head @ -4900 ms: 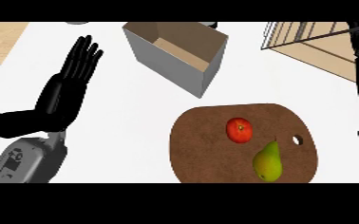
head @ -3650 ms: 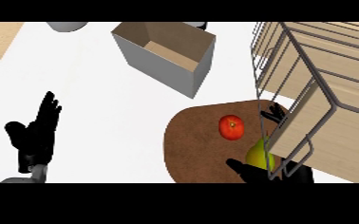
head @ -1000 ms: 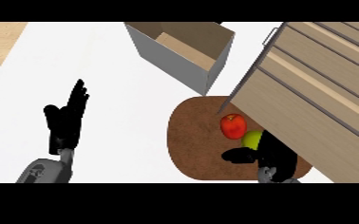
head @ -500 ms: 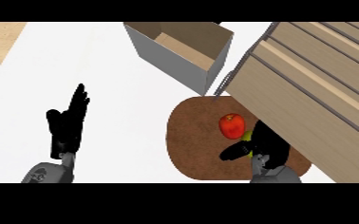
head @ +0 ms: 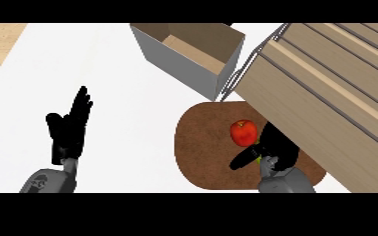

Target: Pick the tomato from the cutting board and place it in the cardboard box

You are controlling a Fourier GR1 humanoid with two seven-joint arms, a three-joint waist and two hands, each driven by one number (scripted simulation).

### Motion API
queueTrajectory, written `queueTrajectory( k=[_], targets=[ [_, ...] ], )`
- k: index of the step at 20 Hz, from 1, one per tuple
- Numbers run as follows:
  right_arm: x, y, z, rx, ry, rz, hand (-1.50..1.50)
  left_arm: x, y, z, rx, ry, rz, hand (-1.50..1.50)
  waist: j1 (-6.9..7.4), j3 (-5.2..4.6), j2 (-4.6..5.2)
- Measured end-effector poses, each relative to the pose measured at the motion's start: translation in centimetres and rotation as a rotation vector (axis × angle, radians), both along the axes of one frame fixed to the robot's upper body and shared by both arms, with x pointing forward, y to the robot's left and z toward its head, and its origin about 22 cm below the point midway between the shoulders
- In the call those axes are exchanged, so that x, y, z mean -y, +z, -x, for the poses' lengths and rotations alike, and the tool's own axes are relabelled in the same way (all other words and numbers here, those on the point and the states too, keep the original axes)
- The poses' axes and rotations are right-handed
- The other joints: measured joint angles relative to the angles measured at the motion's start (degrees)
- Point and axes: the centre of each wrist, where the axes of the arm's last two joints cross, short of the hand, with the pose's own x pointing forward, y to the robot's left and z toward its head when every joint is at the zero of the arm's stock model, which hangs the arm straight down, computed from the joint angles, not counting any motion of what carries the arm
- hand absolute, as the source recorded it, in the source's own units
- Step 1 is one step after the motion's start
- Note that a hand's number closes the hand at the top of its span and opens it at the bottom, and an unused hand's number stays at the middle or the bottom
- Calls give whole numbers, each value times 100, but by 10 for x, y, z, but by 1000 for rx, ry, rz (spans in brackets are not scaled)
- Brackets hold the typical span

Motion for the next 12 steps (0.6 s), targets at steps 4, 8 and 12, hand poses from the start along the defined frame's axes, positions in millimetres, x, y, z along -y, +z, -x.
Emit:
queueTrajectory(
  k=[4,8,12],
  targets=[
    [-1,-3,-4,1,10,-2,-150,0,-1,-2,-1,1,-2,0,4,-11,-13],
    [-2,-6,-5,1,14,-3,150,-1,0,1,-1,3,-7,0,11,-18,-20],
    [-2,-10,-8,20,39,27,150,-2,1,-1,0,8,-7,0,-12,-55,-51]
  ],
)
